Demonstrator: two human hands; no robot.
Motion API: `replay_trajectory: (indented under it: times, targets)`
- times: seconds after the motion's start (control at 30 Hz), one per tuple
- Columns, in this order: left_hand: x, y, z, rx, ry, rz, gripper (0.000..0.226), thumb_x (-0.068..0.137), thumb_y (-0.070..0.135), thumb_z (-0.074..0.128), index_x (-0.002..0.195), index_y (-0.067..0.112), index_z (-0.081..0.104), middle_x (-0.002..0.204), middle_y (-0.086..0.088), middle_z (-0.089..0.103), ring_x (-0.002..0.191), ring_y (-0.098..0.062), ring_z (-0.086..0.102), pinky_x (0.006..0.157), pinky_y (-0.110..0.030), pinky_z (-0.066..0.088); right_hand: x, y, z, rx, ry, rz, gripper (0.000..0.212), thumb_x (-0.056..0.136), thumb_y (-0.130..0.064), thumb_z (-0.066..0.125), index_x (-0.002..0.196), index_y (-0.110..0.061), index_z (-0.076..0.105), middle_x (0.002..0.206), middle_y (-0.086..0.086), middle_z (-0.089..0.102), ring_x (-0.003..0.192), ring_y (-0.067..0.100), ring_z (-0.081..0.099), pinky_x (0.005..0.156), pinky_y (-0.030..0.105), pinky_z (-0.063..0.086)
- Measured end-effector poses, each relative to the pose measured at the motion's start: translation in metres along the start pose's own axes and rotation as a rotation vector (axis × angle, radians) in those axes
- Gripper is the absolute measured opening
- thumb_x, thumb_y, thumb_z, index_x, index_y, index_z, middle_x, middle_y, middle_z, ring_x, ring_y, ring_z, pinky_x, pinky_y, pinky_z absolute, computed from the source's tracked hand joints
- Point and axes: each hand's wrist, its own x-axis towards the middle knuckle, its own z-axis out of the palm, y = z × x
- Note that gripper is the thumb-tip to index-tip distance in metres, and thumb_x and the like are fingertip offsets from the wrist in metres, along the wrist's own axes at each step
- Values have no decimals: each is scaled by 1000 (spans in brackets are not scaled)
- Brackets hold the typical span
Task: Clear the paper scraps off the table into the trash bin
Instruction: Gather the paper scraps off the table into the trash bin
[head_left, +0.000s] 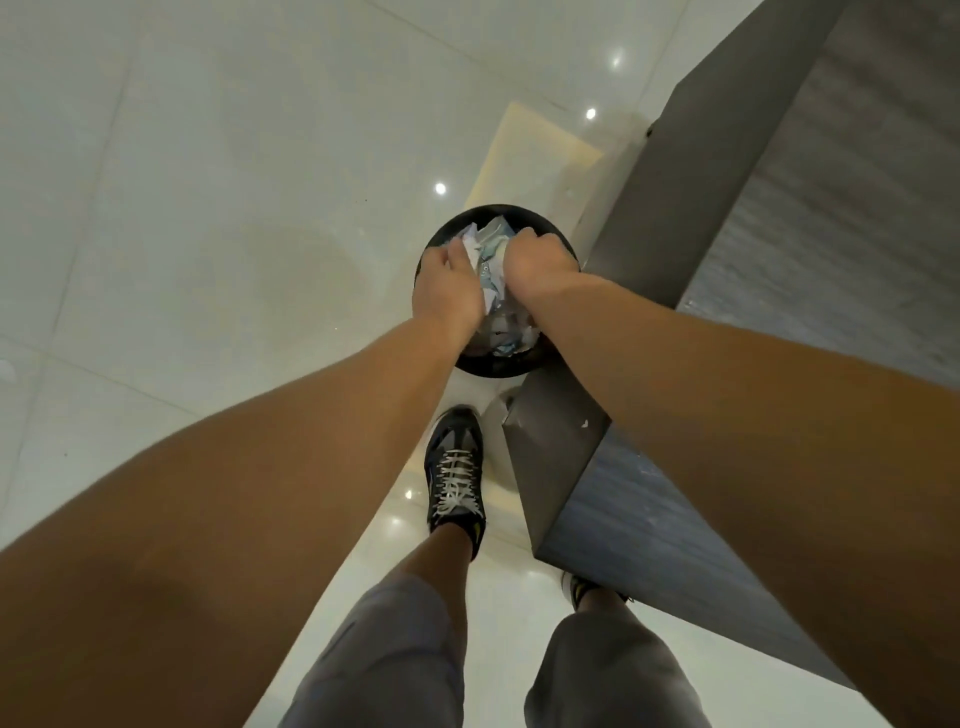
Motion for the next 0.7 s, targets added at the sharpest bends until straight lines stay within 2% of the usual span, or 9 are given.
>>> replay_trajectory:
  times: [0.07,0.13,0.23,0.33,0.4,0.47,0.53,0.63,0.7]
  targets:
    - [-4,-4,-4,53,-101,-7,52,116,45,26,154,18,49,136,-8,62,120,-25,59,98,-33,43,-5,8,-4,-21,-16,-19,48,112,-8,40,158,2,40,163,23,41,150,42,42,122,53,39]
    - [-12,-9,-11,143,-156,24,50,116,41,27,160,24,44,150,-9,58,134,-30,56,109,-38,45,-12,13,-10,41,-88,52,47,112,-12,40,158,-2,42,165,22,40,151,41,40,124,50,37]
    - [-26,-20,-25,302,-212,118,48,113,35,38,161,32,43,150,-6,60,134,-32,59,97,-36,46,-37,20,-17,289,-42,50,53,109,-19,45,161,-11,39,165,15,41,148,36,45,119,40,42]
    - [-46,-24,-36,525,-143,160,54,105,28,51,158,27,45,150,-11,60,133,-36,59,97,-39,46,-85,29,-26,446,24,-111,50,108,-23,51,158,-23,47,151,7,54,119,22,64,90,25,53]
    - [-59,-19,-40,533,-74,140,47,102,24,55,148,23,54,139,-10,66,118,-32,65,87,-34,46,-118,46,-31,472,35,-225,40,109,-27,50,147,-30,58,137,-2,63,99,12,67,72,19,50]
    - [-74,-7,-42,506,-55,92,30,104,26,52,131,23,64,124,-6,71,95,-22,65,75,-30,45,-145,73,-41,499,49,-207,33,107,-31,47,135,-37,65,117,-11,72,88,7,71,64,22,53]
    - [-97,11,-42,452,-23,100,22,106,30,49,113,21,68,109,-2,73,86,-20,64,70,-30,46,-168,105,-54,571,130,-188,30,105,-32,48,122,-42,70,92,-15,75,72,5,72,58,27,60]
    - [-149,44,-31,278,94,289,25,108,37,46,106,25,67,87,7,70,80,-17,68,68,-33,52,-192,156,-74,624,299,-134,27,96,-32,50,105,-41,73,80,-18,75,53,7,65,46,19,50]
    - [-191,66,-9,267,98,428,23,108,39,44,98,28,62,73,7,66,67,-12,64,59,-33,50,-197,195,-87,675,350,13,26,91,-31,50,97,-41,74,75,-12,75,51,7,62,48,23,50]
